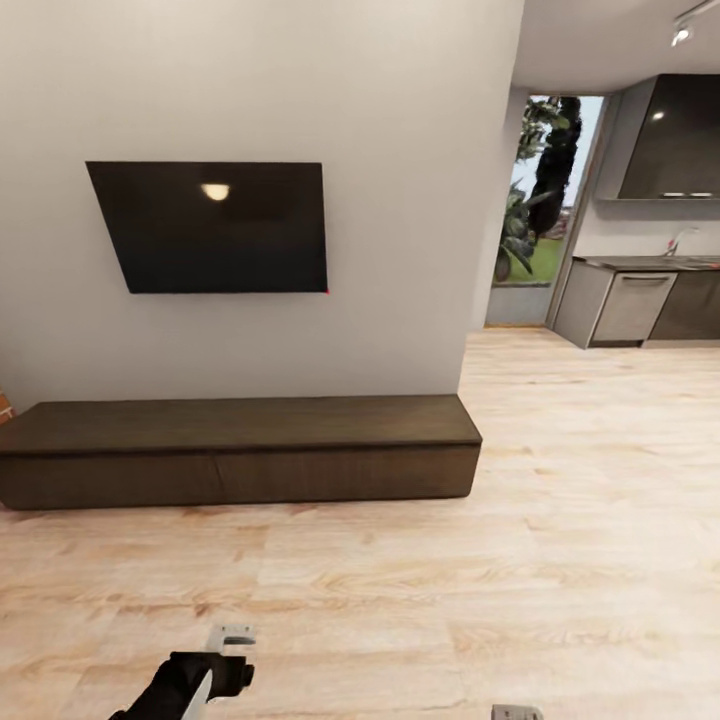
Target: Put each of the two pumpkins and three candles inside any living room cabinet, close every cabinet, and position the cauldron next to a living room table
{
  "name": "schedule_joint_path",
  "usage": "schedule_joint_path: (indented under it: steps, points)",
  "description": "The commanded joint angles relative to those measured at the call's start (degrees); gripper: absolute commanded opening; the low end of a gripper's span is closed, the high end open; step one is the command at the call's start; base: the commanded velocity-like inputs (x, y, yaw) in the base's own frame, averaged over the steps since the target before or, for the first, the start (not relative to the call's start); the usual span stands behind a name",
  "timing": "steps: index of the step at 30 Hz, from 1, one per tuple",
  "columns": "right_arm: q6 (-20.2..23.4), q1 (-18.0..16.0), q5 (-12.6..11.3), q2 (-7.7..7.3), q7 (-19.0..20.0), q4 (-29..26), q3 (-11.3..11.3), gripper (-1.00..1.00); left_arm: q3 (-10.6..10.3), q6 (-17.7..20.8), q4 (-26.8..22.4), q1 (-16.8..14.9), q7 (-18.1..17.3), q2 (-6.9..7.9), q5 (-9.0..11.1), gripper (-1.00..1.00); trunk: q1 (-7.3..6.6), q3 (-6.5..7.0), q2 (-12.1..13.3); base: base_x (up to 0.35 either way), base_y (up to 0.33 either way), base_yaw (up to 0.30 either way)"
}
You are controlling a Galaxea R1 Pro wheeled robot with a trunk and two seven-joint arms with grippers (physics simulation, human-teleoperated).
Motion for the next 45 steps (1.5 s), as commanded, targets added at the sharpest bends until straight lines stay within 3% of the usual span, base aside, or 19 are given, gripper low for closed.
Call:
schedule_joint_path:
  steps: [1,6,21,28,34,37,45]
  points:
    - [-0.05,-0.03,-0.26,0.03,-0.22,0.06,0.02,1.0,-0.07,2.23,-1.7,-0.05,-0.05,0.01,0.03,1.0,0.02,-0.06,-0.03,0.192,0.0,0.0]
    - [-0.69,-0.05,-0.44,0.14,-0.07,-0.04,0.16,1.0,-1.46,8.02,-6.26,-0.1,-0.29,-0.4,0.24,1.0,0.02,-0.06,-0.03,0.15,0.0,0.0]
    - [-0.2,-0.06,-0.72,0.49,0.36,-0.03,0.05,1.0,-6.81,8.92,-7.81,-0.11,-0.4,-0.69,0.32,1.0,0.02,-1.03,-0.03,0.142,0.0,0.0]
    - [-0.25,-0.06,-0.79,0.49,0.34,0.27,-0.05,1.0,-6.83,9.11,-9.11,-0.11,-0.5,-0.72,0.84,1.0,0.02,-1.69,-0.03,0.005,0.0,0.0]
    - [-0.27,-0.06,-0.79,0.49,0.35,0.28,-0.11,1.0,-6.35,15.62,-14.96,-0.11,-0.56,-0.64,1.18,1.0,0.02,-2.26,-0.03,0.0,0.0,0.0]
    - [-0.6,-0.06,-0.8,0.49,0.4,0.29,-0.11,1.0,-6.3,16.95,-17.88,-0.08,-0.57,-0.62,1.41,1.0,0.02,-2.55,-0.03,0.0,0.0,0.0]
    - [-1.15,-0.06,-0.88,0.49,0.36,0.06,-0.04,1.0,-5.77,17.76,-22.16,0.04,-0.57,-0.52,1.76,1.0,1.78,-4.31,-3.24,0.0,0.0,0.0]
